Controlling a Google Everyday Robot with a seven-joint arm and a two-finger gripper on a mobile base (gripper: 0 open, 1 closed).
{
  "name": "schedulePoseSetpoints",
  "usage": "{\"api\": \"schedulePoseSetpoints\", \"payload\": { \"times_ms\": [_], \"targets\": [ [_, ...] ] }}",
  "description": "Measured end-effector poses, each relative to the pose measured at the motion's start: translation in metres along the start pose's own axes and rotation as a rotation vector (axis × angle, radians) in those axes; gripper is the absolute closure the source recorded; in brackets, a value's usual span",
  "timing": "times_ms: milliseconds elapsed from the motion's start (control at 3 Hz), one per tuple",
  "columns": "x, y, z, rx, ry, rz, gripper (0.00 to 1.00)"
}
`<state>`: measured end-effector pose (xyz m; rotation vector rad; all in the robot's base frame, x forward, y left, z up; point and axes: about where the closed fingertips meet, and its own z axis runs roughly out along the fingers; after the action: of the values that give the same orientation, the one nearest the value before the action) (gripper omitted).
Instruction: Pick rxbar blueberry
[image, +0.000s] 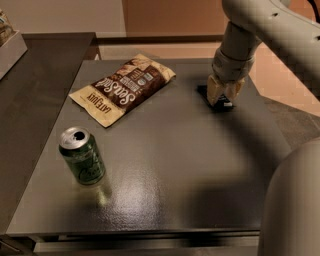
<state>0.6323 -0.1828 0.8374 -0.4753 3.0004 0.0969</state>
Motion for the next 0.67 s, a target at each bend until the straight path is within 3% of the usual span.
{"api": "schedulePoseSetpoints", "payload": {
  "times_ms": [333, 667],
  "targets": [
    [0.0000, 0.0000, -0.0005, 0.000, 0.000, 0.000, 1.00],
    [0.0000, 0.0000, -0.0006, 0.000, 0.000, 0.000, 1.00]
  ]
}}
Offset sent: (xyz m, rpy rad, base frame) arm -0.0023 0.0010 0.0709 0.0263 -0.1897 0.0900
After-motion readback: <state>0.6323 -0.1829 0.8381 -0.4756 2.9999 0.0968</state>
